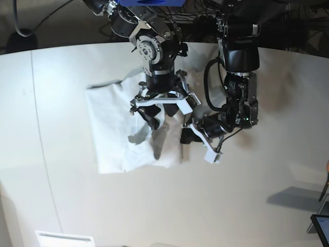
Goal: Fold the T-shirt properly
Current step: 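Press the folded bundle with the right gripper and release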
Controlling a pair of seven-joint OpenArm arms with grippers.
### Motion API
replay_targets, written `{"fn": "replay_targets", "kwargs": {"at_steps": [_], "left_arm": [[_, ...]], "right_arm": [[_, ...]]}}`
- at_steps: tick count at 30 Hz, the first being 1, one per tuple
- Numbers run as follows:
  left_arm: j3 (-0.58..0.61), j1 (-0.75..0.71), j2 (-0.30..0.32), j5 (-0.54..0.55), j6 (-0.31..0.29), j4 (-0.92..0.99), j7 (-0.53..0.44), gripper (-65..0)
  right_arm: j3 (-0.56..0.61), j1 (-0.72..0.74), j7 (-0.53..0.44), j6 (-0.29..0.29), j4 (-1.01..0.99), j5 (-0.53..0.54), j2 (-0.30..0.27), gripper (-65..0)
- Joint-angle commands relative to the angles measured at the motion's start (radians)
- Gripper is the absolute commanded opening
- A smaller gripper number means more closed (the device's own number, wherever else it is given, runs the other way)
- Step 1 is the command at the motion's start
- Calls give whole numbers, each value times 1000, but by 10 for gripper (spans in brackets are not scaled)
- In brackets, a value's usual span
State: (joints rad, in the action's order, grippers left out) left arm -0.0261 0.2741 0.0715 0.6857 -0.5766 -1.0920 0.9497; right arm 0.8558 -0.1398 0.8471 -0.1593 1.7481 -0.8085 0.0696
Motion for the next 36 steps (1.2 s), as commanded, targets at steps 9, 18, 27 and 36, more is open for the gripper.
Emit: {"fn": "replay_targets", "kwargs": {"at_steps": [9, 18, 27, 36], "left_arm": [[-5, 6, 72, -31, 14, -14, 27, -650], [-5, -49, 115, -30, 14, -107, 27, -650], [-5, -129, 164, -33, 14, -205, 28, -650], [-145, -230, 190, -34, 14, -276, 28, -650]], "right_arm": [[10, -85, -24, -12, 218, -21, 14, -264], [-157, -14, -56, -7, 209, 91, 14, -602], [-263, 131, -56, -6, 98, 415, -14, -630], [-263, 248, -58, -6, -87, 515, 16, -630]]}}
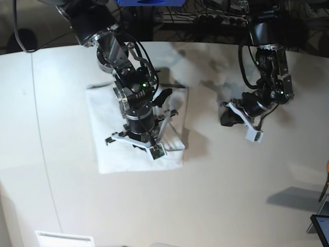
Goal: Fold the T-shirt properly
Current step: 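Press the folded bundle with the right gripper and release, then grasp the bundle edges with both grippers and lift it slightly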
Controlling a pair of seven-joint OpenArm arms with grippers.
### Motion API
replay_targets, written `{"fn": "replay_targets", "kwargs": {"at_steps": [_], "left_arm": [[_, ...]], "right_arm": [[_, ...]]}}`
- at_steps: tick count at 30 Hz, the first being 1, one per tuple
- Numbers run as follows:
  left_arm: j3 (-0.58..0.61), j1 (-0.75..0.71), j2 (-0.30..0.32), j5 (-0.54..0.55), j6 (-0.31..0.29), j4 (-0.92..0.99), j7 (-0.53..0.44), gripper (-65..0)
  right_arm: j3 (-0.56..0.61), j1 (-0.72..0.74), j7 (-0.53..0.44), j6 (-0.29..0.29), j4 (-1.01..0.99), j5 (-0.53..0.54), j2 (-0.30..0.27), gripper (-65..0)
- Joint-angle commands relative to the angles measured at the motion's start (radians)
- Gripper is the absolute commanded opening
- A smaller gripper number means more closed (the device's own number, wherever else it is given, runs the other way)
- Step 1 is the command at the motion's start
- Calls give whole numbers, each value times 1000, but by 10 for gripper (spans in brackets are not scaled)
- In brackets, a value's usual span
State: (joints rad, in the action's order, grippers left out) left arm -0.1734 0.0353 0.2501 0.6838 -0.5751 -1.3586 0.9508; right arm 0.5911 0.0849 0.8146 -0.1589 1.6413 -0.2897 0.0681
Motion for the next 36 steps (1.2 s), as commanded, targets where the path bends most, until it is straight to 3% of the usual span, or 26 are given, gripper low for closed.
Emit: {"fn": "replay_targets", "kwargs": {"at_steps": [1, 8, 12, 16, 22, 31, 36], "left_arm": [[-5, -5, 12, -34, 13, -15, 32, -650], [5, -82, 13, -49, 13, -107, 29, -650], [47, -100, -28, -218, 13, -173, 27, -650], [31, -110, -90, -364, 11, -209, 27, -650], [42, -113, -99, -387, 11, -216, 27, -650], [142, -300, -97, -390, 11, -424, 27, -650], [234, -344, -100, -390, 11, -466, 27, -650]], "right_arm": [[2, 32, -27, -6, -3, -4, 20, -630], [51, 59, -103, -6, -129, -4, 26, -630], [45, 74, -126, -8, -161, -4, 28, -630], [43, 56, -126, -8, -56, -6, 12, -630], [40, 54, -84, -8, 46, -9, -15, -622], [-296, 59, -47, -8, 46, -9, -113, -622], [-382, 14, -34, -6, 40, -7, -195, -622]]}}
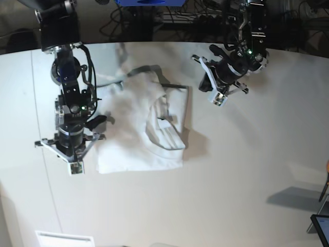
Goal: Fold the T-shirt properly
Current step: 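Grasp the bundle edges with both grippers and lift it slightly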
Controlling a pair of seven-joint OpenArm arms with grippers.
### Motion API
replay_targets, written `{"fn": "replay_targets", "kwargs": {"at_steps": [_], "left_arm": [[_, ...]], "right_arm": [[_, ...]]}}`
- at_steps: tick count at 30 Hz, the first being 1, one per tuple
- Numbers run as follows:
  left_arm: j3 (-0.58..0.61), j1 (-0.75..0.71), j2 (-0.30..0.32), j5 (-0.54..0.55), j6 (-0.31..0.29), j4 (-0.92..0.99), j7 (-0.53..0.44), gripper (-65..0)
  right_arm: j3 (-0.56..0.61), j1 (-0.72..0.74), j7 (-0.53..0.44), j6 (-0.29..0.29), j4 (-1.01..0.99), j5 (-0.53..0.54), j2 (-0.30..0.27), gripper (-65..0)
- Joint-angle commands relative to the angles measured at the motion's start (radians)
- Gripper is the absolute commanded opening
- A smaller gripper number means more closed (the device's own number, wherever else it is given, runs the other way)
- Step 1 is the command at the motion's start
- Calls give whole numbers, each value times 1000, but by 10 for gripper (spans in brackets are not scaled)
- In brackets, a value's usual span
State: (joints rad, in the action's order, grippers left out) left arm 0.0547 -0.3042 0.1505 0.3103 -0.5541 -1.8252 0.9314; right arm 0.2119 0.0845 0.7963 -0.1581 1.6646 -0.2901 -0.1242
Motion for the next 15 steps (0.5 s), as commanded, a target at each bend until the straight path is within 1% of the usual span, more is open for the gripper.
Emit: {"fn": "replay_targets", "kwargs": {"at_steps": [1, 3, 4, 5, 7, 11, 13, 15], "left_arm": [[29, 0, -4, -17, -10, 2, 47, -650], [67, 6, -16, -17, -7, 3, 47, -650], [75, 7, -27, -17, 6, 3, 47, -650], [86, 24, -35, -17, 33, 3, 47, -650], [109, 53, -50, -15, 70, 17, 48, -650], [185, 102, -58, -15, 96, 63, 53, -650], [198, 112, -59, -15, 116, 83, 48, -650], [195, 121, -62, -15, 122, 94, 47, -650]], "right_arm": [[-13, -1, -8, -7, 16, -5, -9, -622], [-25, -35, -4, -7, 16, -5, -13, -622], [-35, -53, -5, -7, 16, -5, -13, -622], [-42, -68, -5, -7, 16, -5, -13, -622], [-65, -94, -7, -7, 15, -5, -13, -622], [-107, -131, -7, -7, 13, -5, -13, -622], [-104, -145, -7, -7, 13, -5, -22, -622], [-101, -160, -4, -7, -2, -5, -28, -622]]}}
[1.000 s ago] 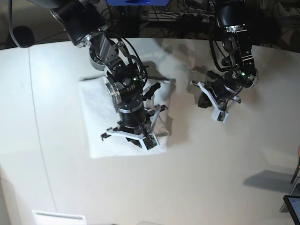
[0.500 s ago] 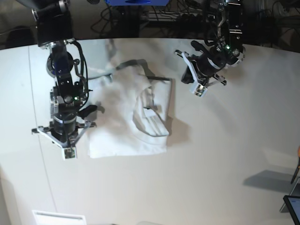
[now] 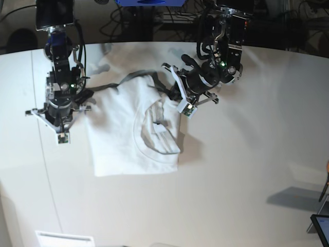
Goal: Fold the T-shirt properly
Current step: 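Grasp the bundle edges with both grippers and lift it slightly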
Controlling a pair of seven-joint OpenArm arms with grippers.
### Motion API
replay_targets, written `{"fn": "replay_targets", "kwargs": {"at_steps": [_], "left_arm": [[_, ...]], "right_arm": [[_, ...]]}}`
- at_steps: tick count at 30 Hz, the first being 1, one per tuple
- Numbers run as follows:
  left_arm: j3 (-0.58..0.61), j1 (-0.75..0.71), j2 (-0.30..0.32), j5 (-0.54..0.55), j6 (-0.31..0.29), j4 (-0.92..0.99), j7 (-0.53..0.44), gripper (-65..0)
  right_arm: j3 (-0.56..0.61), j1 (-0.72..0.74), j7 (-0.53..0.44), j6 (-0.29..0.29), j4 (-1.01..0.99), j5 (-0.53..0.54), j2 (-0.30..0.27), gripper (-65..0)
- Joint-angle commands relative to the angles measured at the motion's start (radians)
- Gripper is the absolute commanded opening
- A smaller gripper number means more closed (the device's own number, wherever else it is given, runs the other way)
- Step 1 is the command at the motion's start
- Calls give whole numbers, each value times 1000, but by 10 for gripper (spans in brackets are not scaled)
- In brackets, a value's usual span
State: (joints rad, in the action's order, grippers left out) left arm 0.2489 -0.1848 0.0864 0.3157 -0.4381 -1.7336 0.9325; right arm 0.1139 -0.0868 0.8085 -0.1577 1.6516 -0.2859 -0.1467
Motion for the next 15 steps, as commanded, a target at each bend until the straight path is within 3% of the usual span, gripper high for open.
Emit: {"fn": "replay_targets", "kwargs": {"at_steps": [1, 7, 12, 15], "left_arm": [[0, 18, -3, -19, 6, 5, 46, -650], [-4, 97, 6, -20, 8, 44, 49, -650], [-4, 187, 13, -68, 8, 117, 47, -650], [-4, 244, 13, -100, 8, 163, 46, -650]], "right_arm": [[-3, 3, -16, -7, -1, -9, -4, -622], [0, -57, -28, 2, -15, -8, 43, -625], [0, -80, -36, 123, -12, -9, 95, -627], [0, -92, -41, 135, -11, -9, 118, -627]]}}
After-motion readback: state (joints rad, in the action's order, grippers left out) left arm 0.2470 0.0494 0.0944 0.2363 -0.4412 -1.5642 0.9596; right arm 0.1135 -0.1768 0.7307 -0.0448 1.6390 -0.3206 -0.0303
